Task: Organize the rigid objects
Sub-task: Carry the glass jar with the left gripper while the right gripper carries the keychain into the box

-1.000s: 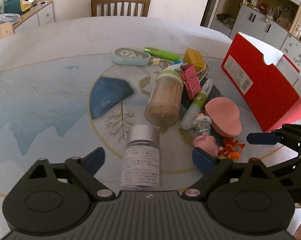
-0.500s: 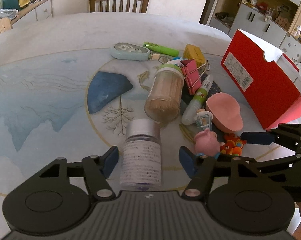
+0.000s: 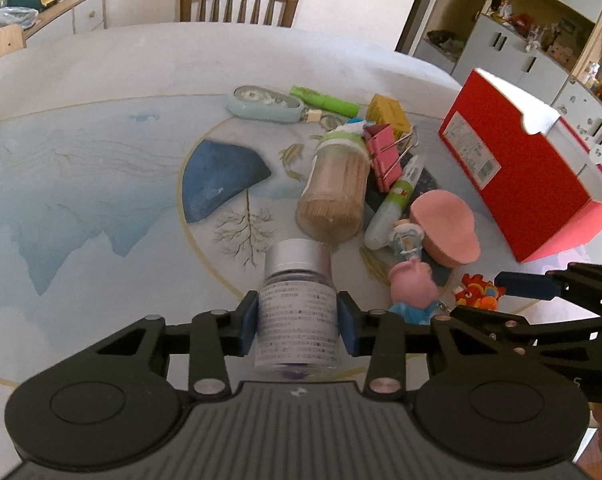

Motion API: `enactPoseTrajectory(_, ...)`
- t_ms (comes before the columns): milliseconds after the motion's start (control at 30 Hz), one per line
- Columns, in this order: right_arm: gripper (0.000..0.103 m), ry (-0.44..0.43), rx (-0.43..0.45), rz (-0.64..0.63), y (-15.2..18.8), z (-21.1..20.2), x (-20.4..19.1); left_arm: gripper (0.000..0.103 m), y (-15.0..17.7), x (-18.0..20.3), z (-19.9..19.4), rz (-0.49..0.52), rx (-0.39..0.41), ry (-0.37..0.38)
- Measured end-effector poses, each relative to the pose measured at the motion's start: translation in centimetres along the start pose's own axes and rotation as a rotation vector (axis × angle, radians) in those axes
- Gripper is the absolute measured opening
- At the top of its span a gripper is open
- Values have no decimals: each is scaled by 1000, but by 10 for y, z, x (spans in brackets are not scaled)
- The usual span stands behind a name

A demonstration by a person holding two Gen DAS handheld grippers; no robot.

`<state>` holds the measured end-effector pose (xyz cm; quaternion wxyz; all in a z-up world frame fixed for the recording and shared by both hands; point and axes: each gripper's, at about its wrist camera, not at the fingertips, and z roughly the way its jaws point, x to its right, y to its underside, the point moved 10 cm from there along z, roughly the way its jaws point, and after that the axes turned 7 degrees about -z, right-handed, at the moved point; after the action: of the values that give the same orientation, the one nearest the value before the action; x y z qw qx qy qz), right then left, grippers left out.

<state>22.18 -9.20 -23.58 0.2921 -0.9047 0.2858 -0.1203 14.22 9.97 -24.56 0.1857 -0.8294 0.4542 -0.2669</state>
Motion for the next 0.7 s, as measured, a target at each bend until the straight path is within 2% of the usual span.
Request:
enactPoseTrajectory(400, 59, 35, 66, 74, -18, -50, 4, 40, -27, 18, -41, 39, 27, 73)
enactPoseTrajectory(700, 59, 63, 121, 144, -48, -89, 32, 40, -58, 49, -69, 112, 43, 116)
